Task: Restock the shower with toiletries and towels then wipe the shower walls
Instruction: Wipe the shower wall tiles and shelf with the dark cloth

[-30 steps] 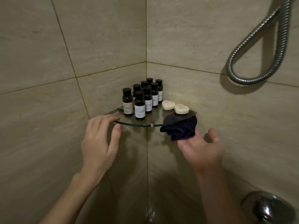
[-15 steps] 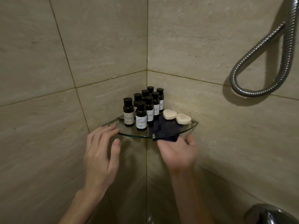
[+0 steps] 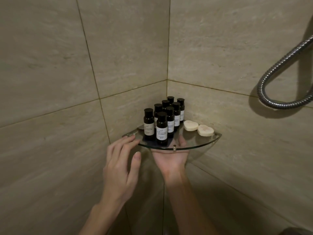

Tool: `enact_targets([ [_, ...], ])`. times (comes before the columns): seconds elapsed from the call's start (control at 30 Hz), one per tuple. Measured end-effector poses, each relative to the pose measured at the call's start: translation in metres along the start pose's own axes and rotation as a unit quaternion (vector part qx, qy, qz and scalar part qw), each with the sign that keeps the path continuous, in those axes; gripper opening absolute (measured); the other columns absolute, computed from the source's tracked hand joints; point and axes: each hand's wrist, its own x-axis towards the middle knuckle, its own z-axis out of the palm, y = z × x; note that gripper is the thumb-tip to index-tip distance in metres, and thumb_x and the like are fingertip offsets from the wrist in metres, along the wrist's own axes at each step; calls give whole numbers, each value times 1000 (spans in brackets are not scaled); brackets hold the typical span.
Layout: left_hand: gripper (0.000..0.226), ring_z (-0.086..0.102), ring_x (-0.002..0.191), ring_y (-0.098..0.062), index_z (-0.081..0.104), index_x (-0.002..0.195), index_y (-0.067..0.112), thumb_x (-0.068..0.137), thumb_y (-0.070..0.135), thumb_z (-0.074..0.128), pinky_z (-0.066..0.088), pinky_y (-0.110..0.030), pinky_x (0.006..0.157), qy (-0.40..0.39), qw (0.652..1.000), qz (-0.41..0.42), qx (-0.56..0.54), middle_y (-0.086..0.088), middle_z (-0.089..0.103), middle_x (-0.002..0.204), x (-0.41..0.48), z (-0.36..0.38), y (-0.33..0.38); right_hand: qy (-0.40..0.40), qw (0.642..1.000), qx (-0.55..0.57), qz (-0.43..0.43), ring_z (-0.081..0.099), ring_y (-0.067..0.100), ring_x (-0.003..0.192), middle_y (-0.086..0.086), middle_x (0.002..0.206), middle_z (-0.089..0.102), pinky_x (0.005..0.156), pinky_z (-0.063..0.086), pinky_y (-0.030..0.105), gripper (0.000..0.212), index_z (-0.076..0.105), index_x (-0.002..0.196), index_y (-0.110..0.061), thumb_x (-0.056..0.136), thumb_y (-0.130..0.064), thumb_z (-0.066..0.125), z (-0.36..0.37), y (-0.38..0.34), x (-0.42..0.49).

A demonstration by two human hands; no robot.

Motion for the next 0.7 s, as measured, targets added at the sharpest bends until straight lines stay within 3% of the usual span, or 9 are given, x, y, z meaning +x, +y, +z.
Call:
enact_targets([
  [0.1,56,49,129,-26,65,126,10,105,47,28,28,-17,110,4,1000,-5,-12,-1,61,132,-1,3,0,-84,991,48,88,46,38,138,25,141,56,114,33,49,59,56,139,-6,98,-42,34,-14,5,-5],
  [0.2,67,43,133,-27,58,134,7,105,54,21,23,-16,113,-18,1000,17,1,-7,55,139,-4,5,-1,-84,980,113,144,57,10,114,-8,116,65,110,31,31,37,69,104,-10,91,-35,45,-31,7,-6],
  [0.23,70,40,136,-27,54,138,6,104,56,19,21,-16,114,-28,999,28,9,-8,52,143,-6,5,-3,-136,982,11,127,53,-8,107,-24,108,61,109,27,19,25,68,96,-10,88,-28,54,-29,8,-15],
  [0.3,77,37,139,-28,50,142,5,102,61,14,19,-19,117,-43,998,45,8,-9,48,147,-9,5,-5,-104,977,-188,-6,48,-24,104,-48,108,54,103,26,2,23,68,109,2,92,-9,57,-41,5,-37],
  [0.37,85,35,142,-28,49,142,5,99,67,11,19,-24,118,-50,997,54,-13,-9,46,150,-10,4,-5,-98,990,-64,81,64,4,116,-15,126,69,107,46,25,38,62,128,10,98,-8,47,-47,-5,-60],
  [0.43,92,33,145,-25,49,143,6,96,73,7,20,-28,119,-57,996,49,-39,-7,44,152,-10,5,-5,-61,985,-113,117,70,37,109,21,122,70,87,58,45,42,69,121,4,85,-10,53,-46,-27,-90],
  [0.53,89,31,146,-24,47,145,9,96,73,10,27,-42,118,-61,996,44,-42,-6,43,153,-9,5,-7,6,974,-218,-61,73,39,98,18,110,75,73,63,47,55,76,113,-12,58,-14,81,-40,-47,-117],
  [0.6,85,30,147,-22,46,146,11,96,72,14,29,-43,117,-60,997,38,-34,-4,42,154,-9,6,-7,56,891,-337,-298,77,21,91,2,99,79,71,62,29,39,82,97,-28,62,-10,87,-39,-56,-122],
  [0.7,81,29,148,-22,46,146,12,98,71,17,17,-26,121,-55,998,24,-27,-4,42,155,-11,8,-4,39,659,-529,-534,67,-6,79,-19,86,74,71,50,8,27,77,110,-20,89,-5,69,-40,-69,-114],
])
